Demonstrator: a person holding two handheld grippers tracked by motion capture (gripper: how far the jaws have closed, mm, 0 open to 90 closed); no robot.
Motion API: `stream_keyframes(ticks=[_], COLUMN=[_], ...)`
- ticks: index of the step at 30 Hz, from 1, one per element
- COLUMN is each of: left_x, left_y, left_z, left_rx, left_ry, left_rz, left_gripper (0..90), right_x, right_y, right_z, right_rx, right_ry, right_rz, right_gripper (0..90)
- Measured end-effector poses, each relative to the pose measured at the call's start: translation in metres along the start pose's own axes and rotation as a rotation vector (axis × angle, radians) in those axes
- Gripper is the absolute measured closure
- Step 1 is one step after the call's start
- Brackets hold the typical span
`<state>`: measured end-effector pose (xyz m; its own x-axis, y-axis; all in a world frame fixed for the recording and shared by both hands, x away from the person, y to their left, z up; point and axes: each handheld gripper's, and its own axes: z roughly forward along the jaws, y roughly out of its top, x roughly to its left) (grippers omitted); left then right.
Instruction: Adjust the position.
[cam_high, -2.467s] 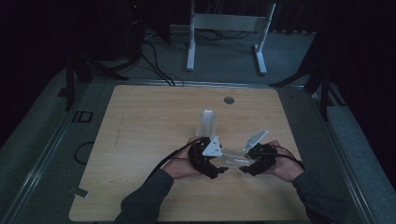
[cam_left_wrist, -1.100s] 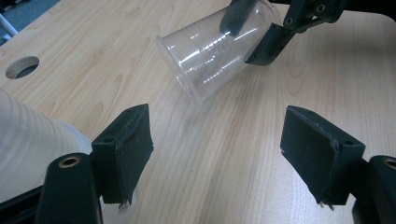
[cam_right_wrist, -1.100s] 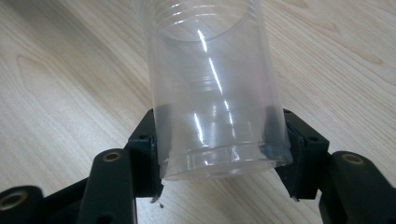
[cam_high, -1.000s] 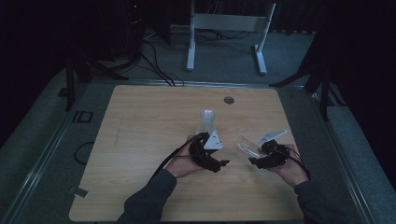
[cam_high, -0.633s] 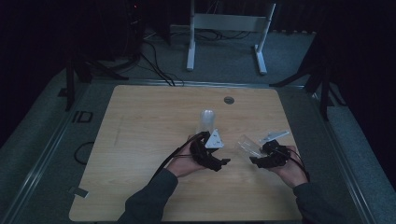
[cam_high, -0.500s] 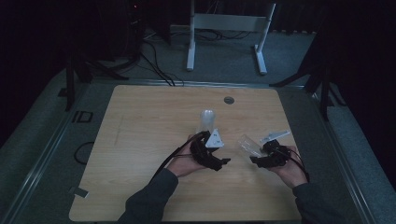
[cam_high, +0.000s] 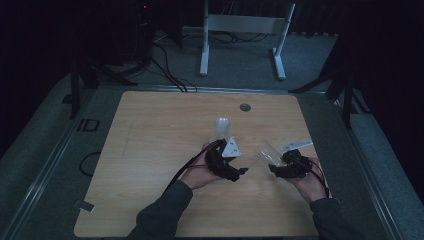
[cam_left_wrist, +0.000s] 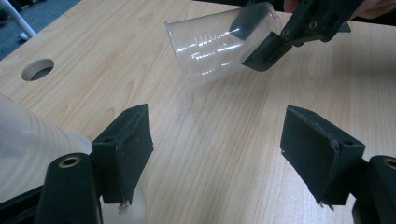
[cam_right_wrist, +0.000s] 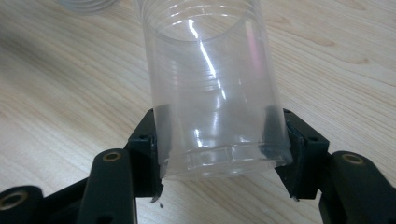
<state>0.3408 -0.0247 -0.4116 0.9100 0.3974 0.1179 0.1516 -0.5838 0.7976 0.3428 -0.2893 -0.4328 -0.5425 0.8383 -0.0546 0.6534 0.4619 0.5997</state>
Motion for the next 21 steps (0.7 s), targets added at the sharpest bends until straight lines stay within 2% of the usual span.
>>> stream_keyframes(ticks=[18,21], left_x=[-0.0004,-0.0008], left_y=[0.0036,0.0044], left_z=[0.0021,0.0026], left_rx=[-0.013,-0.014], left_ry=[0.016,0.018], left_rz=[-0.012,-0.015], left_gripper=[24.7,24.7], right_x=[-0.0013,-0.0023], right_y=[-0.006,-0.0074], right_z=[0.0018,0.0017], right_rx=[-0.078,-0.085], right_ry=[-0.045,-0.069], right_rz=[0.157,0.178], right_gripper=[42.0,42.0])
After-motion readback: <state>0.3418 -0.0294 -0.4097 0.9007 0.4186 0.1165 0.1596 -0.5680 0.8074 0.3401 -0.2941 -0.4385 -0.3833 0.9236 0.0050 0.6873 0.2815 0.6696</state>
